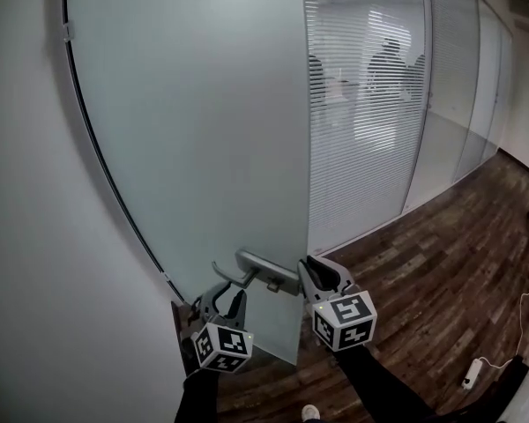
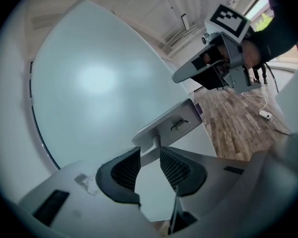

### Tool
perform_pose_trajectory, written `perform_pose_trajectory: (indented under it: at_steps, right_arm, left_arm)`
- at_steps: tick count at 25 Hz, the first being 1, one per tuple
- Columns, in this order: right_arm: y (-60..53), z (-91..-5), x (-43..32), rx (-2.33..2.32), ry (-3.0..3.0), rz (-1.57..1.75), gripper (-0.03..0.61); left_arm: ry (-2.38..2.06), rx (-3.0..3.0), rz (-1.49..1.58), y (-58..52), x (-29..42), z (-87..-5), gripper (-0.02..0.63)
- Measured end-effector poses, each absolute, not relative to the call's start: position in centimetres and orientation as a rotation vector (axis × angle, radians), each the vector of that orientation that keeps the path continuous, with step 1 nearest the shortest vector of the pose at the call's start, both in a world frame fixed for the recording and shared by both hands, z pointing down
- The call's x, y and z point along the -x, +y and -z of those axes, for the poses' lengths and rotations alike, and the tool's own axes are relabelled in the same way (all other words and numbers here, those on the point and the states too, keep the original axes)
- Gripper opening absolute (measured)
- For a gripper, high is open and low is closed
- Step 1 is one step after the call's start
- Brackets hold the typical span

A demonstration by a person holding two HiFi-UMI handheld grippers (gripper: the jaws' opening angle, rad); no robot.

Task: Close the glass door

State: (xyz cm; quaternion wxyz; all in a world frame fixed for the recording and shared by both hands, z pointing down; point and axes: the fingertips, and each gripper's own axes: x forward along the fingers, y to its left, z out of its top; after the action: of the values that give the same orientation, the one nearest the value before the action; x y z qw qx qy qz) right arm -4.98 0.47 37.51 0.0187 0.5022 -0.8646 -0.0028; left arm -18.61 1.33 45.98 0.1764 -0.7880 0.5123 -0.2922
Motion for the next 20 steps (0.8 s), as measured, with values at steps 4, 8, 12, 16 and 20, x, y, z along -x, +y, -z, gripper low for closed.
perform_pose_trajectory:
  at_steps: [4, 8, 12, 16, 20]
  right_arm:
    - [-2.2, -37.2, 3.5, -1.561, -2.683, 0.014, 0.041]
    - [-4.4, -36.9, 2.0, -1.567, -2.677, 0.014, 0.041]
    - [-5.3, -36.7, 0.3, -1.624, -2.639, 0.073, 0.041]
    - [-4.9, -36.7, -1.2, -1.664, -2.647, 0.059, 0.041]
    - [-4.5, -37.7, -1.6, -1.677, -2.662, 0.015, 0.041]
  left_arm:
    - [1.394, 2.17, 0.912, -1.1, 17.5, -46.0, 0.098]
    - [1.343, 2.111, 1.043, -3.5, 16.8, -46.9, 0.098]
    - [1.274, 2.021, 1.149, -5.9, 16.1, -47.6, 0.098]
    - [1.2, 1.896, 1.239, -8.6, 15.6, -47.3, 0.098]
    - [1.104, 1.775, 1.29, -10.2, 15.0, -47.5, 0.097]
